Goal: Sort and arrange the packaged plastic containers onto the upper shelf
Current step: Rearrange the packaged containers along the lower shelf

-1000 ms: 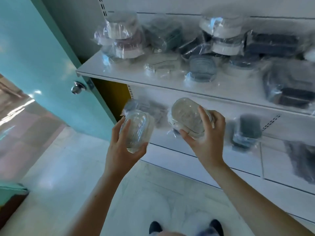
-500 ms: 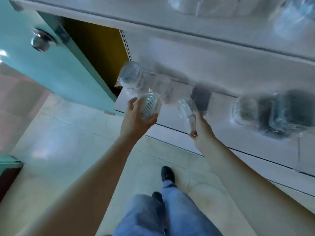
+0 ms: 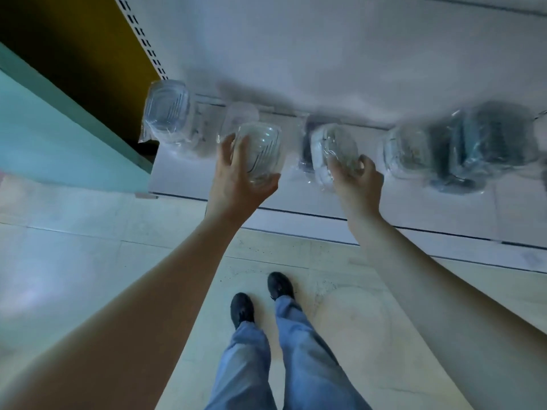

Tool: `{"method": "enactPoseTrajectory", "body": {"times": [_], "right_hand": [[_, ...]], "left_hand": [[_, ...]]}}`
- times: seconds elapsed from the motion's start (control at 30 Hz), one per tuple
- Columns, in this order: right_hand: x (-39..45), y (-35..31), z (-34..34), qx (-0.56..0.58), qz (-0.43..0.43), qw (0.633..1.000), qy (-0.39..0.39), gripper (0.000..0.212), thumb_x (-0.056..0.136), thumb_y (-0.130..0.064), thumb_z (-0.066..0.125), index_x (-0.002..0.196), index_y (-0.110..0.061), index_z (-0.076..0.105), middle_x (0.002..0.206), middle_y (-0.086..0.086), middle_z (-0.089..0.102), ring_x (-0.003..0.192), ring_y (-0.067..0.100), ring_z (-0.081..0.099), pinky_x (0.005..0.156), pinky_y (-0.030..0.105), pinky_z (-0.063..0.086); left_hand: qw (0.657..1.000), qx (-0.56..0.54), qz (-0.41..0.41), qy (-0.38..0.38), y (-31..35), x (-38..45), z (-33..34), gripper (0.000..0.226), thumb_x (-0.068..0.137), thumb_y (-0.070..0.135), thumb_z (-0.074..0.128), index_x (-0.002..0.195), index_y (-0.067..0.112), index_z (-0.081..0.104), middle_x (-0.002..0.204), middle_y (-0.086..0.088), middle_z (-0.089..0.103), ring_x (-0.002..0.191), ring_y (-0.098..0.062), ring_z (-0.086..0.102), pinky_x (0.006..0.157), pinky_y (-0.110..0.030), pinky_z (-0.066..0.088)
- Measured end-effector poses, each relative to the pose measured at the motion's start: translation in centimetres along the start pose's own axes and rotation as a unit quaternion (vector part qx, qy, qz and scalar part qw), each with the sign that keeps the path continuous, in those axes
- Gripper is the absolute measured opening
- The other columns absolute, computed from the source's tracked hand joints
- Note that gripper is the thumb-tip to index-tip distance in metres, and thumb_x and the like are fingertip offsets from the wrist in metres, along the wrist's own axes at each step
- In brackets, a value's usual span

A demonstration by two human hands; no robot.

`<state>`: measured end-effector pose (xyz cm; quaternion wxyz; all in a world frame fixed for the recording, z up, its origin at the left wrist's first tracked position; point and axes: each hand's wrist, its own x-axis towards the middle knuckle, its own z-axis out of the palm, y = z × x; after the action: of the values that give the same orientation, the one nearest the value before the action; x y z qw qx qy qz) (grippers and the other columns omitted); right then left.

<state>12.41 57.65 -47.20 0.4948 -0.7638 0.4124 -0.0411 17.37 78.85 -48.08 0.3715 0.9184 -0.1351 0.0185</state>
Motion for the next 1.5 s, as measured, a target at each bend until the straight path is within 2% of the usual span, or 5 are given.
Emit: {"method": "enactPoseTrajectory", "body": {"times": [0.3,0.67,0.87,1.27,1.5], "right_hand": [[7.7,2.2,-9.5,-0.233,-0.120,0.945,0.195,0.078,0.087,-0.055,0.066,0.154,-0.028,0.036,0.158,0.016,0.028,0.141,0.036,0.033,0.110,0.040,0.033],[14.1,7.5,-12.3,-0.264,-0.103,0.958,0.051,0.072,0.099,-0.059,0.038,0.160,-0.027,0.016,0.163,0.019,0.019,0.147,0.044,0.021,0.119,0.052,0.022],[14.9,8.4,-13.6,-0.259,-0.151,0.954,-0.018,0.074,0.102,-0.049,0.044,0.161,-0.027,0.005,0.167,0.011,0.014,0.151,0.033,0.021,0.119,0.046,0.024],[17.0,7.7,-13.8,-0.234,-0.194,0.952,0.016,0.079,0.097,-0.052,0.053,0.160,-0.017,0.018,0.154,0.017,0.037,0.142,0.033,0.035,0.114,0.042,0.033],[14.0,4.9,-14.8,-0.281,-0.210,0.935,0.043,0.078,0.100,-0.057,0.042,0.161,-0.019,0.011,0.167,0.014,0.011,0.151,0.038,0.015,0.119,0.049,0.025]], "left_hand": [[0.998,0.021,0.054,-0.039,5.4,0.5,7.6,0.085,0.073,0.049,0.074,0.144,0.013,0.043,0.147,-0.015,0.036,0.123,-0.038,0.050,0.075,-0.043,0.057],[0.996,0.071,0.039,-0.025,11.4,2.9,20.2,0.083,0.074,0.047,0.082,0.145,0.020,0.048,0.156,-0.022,0.029,0.140,-0.041,0.032,0.095,-0.050,0.051],[0.951,0.230,0.039,-0.205,12.4,5.8,24.7,0.114,0.075,0.063,0.076,0.157,0.011,0.015,0.163,-0.023,0.001,0.150,-0.038,0.008,0.113,-0.049,0.036],[0.918,0.311,0.062,-0.238,12.7,7.5,26.2,0.117,0.082,0.058,0.071,0.159,0.014,-0.004,0.164,-0.025,-0.006,0.149,-0.038,0.017,0.112,-0.044,0.036],[0.944,0.248,0.079,-0.204,14.0,4.8,21.7,0.113,0.084,0.057,0.071,0.160,0.017,-0.003,0.166,-0.018,0.000,0.153,-0.034,0.004,0.123,-0.043,0.020]]}}
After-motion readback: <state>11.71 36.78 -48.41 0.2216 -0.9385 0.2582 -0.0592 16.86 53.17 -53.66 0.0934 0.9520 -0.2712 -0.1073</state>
